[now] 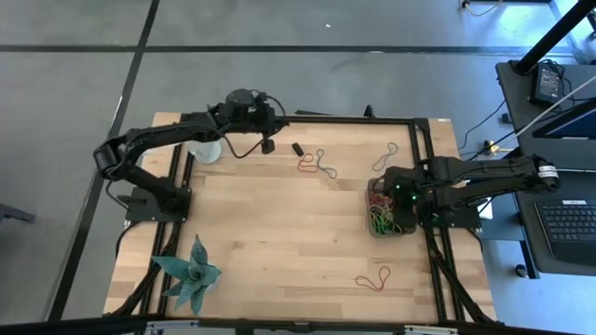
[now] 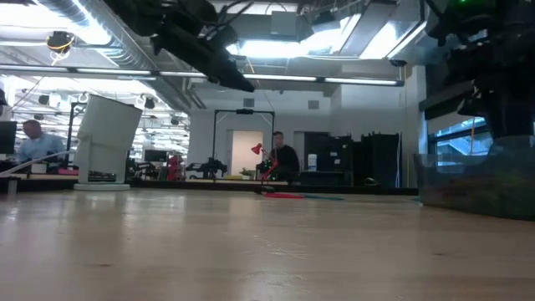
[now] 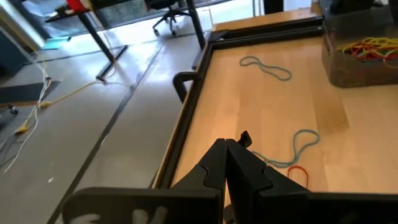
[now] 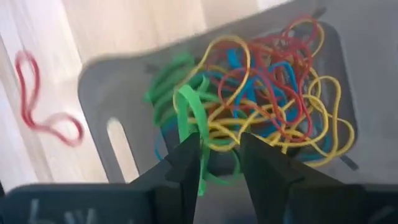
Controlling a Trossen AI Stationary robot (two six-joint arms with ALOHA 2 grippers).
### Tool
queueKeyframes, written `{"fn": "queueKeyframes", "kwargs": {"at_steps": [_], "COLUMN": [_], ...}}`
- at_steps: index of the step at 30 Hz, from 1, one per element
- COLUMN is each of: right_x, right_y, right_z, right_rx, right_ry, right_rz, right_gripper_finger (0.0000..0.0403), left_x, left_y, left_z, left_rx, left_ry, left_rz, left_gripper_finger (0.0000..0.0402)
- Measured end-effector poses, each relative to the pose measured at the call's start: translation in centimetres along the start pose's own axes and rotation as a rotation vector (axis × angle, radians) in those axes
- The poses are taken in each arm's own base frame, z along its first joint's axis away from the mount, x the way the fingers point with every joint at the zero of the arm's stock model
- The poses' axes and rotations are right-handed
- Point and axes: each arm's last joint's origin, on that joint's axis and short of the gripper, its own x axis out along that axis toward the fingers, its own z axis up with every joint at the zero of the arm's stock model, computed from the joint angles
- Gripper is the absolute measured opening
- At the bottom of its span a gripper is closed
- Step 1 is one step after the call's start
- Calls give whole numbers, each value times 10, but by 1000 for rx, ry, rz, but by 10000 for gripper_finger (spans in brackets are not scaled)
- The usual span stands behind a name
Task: Pick and place rubber bands into bin
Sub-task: Put the green rubber band into the black bin, then put the black rubber band into the black bin
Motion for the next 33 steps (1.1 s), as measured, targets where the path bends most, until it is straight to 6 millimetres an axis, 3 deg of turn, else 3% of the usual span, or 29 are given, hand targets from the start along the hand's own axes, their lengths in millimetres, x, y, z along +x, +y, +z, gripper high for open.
{"fn": "queueKeyframes", "kwargs": {"at_steps": [5,10,15,21,28,33], "right_x": [0,0,0,0,0,0], "right_y": [4,-1,-2,-2,-2,-2], "right_z": [2,-4,-6,-7,-7,-7], "right_rx": [68,84,83,58,63,94], "right_ry": [2,42,65,72,74,73], "right_rz": [109,-14,-19,-21,-29,-30], "right_gripper_finger": [103,83,70,68,68,68], "left_x": [20,29,32,48,84,109], "left_y": [-1,2,7,9,27,29], "left_z": [6,12,13,16,28,28], "left_rx": [31,47,45,58,-75,211], "left_ry": [15,12,52,255,478,509], "left_rz": [-30,-29,29,3,46,-37], "left_gripper_finger": [3,3,3,3,3,8]}}
